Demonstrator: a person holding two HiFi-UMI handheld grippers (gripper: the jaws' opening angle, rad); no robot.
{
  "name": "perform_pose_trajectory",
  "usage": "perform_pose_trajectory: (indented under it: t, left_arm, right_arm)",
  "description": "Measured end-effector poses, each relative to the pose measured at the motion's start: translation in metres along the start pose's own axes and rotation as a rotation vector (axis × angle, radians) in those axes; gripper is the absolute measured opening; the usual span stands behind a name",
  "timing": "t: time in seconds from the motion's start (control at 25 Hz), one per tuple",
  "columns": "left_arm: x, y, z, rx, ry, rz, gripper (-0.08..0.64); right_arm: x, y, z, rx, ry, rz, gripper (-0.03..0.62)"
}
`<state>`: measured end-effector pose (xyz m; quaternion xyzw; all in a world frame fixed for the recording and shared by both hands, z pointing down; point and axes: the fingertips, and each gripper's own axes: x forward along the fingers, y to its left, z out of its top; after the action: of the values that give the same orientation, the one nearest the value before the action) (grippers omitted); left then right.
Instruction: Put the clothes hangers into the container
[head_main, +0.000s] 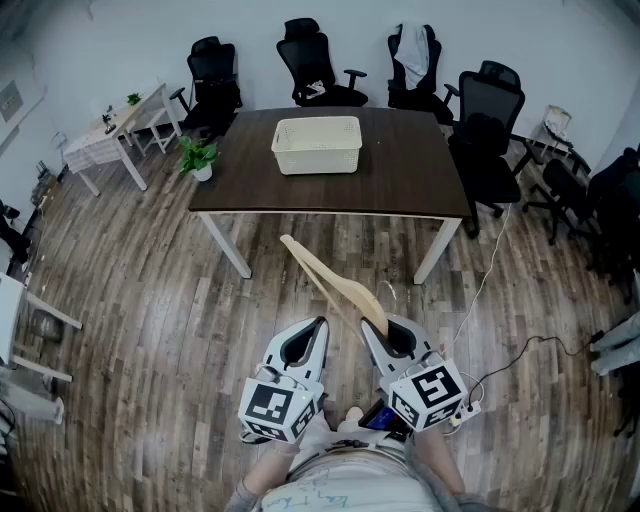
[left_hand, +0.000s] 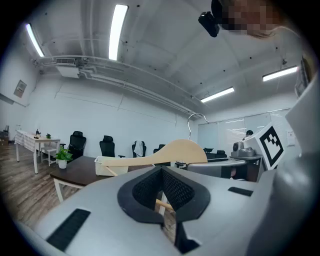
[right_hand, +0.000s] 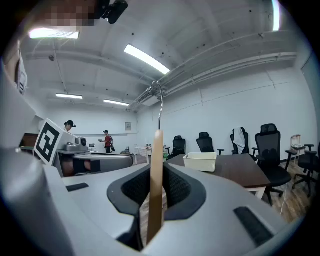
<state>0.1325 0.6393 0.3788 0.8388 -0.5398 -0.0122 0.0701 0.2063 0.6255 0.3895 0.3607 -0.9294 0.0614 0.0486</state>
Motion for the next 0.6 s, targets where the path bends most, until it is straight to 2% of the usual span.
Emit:
perform_pose_trajectory:
  t: [0.6]
  left_arm:
    - [0.021, -0.012, -0.008, -0.030, -0.001, 0.036, 0.012]
  right_arm:
    - [-0.001, -0.029, -0.003, -0.004, 0.022, 0.046, 0.060]
